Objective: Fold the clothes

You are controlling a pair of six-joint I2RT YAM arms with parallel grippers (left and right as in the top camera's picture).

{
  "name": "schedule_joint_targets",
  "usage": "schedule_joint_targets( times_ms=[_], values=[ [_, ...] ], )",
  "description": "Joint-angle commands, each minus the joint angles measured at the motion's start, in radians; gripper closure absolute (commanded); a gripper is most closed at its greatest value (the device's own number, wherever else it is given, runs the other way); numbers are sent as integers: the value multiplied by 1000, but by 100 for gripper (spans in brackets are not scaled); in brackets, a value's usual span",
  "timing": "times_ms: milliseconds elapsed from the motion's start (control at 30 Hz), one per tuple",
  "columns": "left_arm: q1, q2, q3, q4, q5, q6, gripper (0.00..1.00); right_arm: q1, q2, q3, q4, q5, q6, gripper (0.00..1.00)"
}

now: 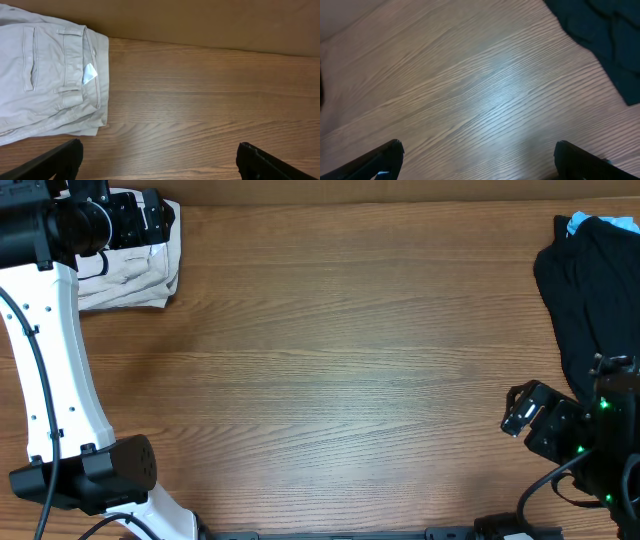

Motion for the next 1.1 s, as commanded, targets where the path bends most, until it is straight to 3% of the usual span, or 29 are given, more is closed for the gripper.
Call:
schedule_joint_targets(
  times_ms=[0,300,467,700,1067],
  values=[
    [3,12,5,1,18,-9,0,3,-6,17,0,48,3,0],
    [3,12,5,1,18,-9,0,-15,-126,-16,43,93,0,0],
    [3,11,5,1,18,-9,0,-51,-319,-235,342,77,-35,0],
    [3,12,5,0,18,-9,0,-111,-623,-767,819,-130,-284,0],
    [3,12,5,0,18,-9,0,-223,-798,-1364,1579,-365,-348,0]
  ],
)
